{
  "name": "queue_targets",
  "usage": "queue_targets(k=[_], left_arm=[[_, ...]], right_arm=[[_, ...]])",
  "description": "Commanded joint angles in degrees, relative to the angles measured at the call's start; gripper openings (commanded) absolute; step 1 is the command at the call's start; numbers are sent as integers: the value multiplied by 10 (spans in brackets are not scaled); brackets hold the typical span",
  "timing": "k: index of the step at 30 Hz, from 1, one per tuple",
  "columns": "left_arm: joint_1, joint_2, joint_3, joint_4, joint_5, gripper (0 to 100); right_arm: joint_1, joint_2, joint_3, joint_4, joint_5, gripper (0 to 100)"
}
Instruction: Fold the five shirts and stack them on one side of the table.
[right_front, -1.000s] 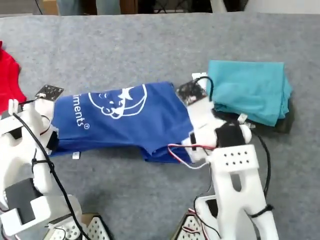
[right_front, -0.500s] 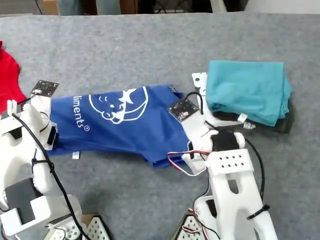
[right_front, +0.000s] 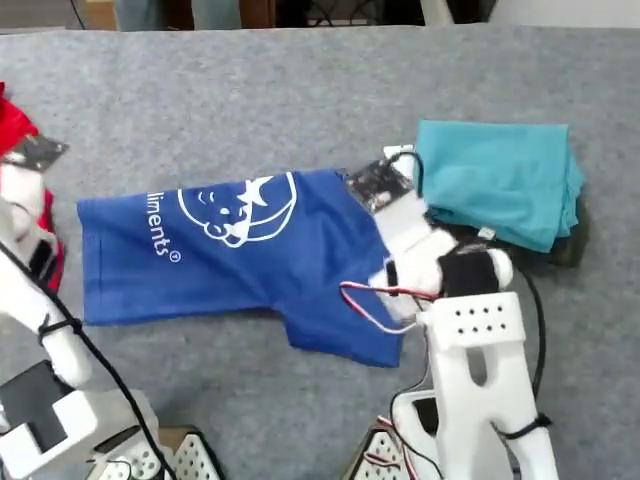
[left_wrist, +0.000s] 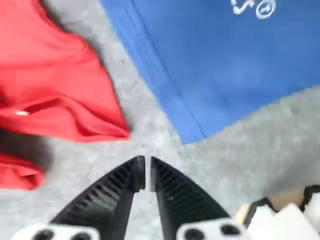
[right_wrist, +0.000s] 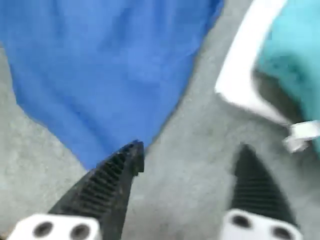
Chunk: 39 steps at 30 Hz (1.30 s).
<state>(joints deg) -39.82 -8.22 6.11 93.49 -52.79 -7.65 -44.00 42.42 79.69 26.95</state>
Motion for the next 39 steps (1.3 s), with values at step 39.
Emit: queue_targets(k=[39], left_arm=[[144,541,-419,-126,260,28]], right_arm=[[-19,1062,-1245,70,-158,14]])
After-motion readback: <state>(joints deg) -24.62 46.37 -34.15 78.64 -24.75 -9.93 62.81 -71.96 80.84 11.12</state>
